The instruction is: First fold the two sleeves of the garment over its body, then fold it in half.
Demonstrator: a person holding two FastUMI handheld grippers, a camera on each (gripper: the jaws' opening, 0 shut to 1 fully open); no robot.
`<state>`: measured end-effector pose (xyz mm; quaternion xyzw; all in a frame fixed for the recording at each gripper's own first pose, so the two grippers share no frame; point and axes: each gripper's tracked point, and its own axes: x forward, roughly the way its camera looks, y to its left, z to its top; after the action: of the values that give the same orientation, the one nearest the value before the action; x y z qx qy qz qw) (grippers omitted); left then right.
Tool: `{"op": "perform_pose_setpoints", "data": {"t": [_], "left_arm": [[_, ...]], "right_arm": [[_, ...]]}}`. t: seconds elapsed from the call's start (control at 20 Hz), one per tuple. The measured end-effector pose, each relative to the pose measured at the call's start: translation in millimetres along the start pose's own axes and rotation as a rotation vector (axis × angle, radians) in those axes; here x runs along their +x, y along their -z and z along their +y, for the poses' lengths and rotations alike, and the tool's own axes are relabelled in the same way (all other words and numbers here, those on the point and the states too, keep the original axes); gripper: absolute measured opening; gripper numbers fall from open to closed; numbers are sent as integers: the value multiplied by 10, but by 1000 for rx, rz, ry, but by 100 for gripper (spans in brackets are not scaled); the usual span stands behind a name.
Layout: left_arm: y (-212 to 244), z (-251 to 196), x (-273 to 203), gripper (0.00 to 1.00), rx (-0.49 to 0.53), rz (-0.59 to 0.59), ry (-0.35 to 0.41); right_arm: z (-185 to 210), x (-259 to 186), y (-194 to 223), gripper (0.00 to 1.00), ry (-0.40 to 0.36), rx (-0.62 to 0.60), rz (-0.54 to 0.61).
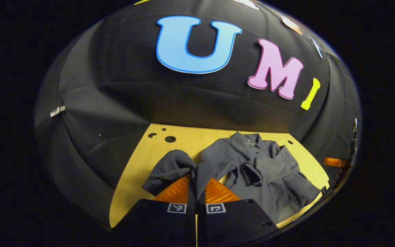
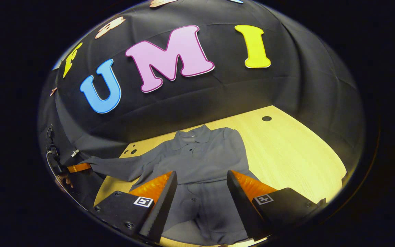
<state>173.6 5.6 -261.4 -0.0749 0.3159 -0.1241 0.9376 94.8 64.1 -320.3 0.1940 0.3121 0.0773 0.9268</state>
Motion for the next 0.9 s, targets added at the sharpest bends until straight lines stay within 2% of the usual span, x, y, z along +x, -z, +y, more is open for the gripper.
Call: {"op": "perform_pose_setpoints", "data": {"t": [0.25, 0.55, 0.9], "left_arm": [[-285, -660, 49, 6, -13, -23, 47], [-463, -1715, 269, 6, -1, -35, 178], [-336, -2856, 575, 6, 20, 4, 322]], "right_arm": [[-368, -31, -162, 90, 10, 51, -31], [-903, -86, -319, 91, 55, 72, -46], [-1386, -180, -274, 91, 90, 78, -18]]}}
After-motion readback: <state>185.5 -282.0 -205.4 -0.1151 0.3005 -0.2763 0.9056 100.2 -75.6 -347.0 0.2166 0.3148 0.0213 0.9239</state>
